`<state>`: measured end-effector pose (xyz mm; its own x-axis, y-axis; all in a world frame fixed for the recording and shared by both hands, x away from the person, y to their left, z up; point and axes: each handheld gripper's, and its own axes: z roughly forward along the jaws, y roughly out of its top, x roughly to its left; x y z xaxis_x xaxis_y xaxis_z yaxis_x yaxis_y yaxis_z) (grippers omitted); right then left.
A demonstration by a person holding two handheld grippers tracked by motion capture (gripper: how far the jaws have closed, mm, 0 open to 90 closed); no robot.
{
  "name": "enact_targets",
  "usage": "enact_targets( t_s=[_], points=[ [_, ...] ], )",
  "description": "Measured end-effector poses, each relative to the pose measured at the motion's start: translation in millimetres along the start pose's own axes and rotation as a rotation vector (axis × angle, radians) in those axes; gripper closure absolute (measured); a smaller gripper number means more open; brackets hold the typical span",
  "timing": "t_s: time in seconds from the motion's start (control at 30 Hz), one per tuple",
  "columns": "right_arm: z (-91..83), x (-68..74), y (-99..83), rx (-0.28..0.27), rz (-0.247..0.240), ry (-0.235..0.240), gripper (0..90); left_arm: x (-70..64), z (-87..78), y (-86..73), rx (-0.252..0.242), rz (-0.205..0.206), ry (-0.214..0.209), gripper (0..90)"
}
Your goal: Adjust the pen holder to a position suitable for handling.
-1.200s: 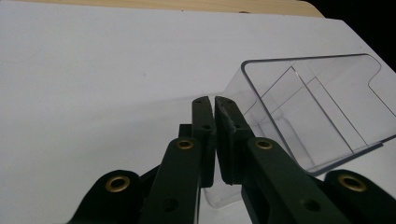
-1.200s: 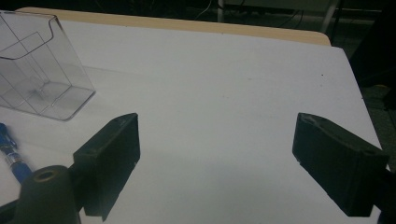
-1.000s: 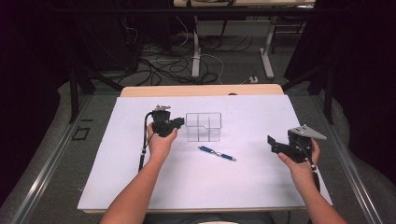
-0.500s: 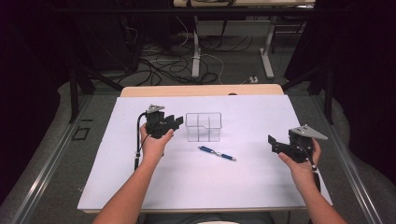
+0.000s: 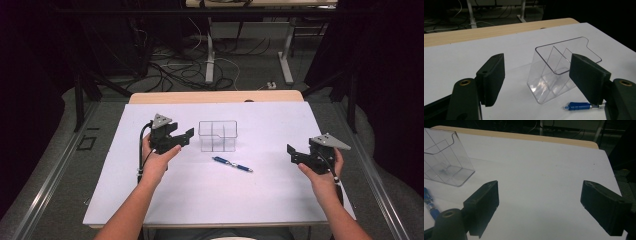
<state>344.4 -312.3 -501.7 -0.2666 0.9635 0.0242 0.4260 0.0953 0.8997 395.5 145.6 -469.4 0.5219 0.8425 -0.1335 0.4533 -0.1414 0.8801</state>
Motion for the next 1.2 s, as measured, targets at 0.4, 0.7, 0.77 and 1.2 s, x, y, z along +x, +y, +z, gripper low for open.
enact_targets(
  t_s=[0.4, 0.7, 0.77, 1.2],
  points=[
    [-0.1, 7.6, 1.6, 0.04, -0.032, 0.009, 14.9, 3.9, -19.6, -23.5, 0.006, 0.047, -0.033, 14.8],
    [3.5, 15.8, 2.3, 0.032, -0.036, 0.031, 14.6, 7.5, -40.7, -37.8, -0.037, 0.005, -0.042, 0.0],
    [3.6, 17.1, 2.6, 0.043, -0.025, 0.043, 14.6, 9.0, -43.7, -41.5, -0.029, -0.004, -0.04, 0.0],
    [5.5, 35.5, 14.3, 0.128, -0.123, 0.131, 8.3, 16.3, -53.6, -48.7, -0.028, -0.076, -0.014, 0.0]
  ],
)
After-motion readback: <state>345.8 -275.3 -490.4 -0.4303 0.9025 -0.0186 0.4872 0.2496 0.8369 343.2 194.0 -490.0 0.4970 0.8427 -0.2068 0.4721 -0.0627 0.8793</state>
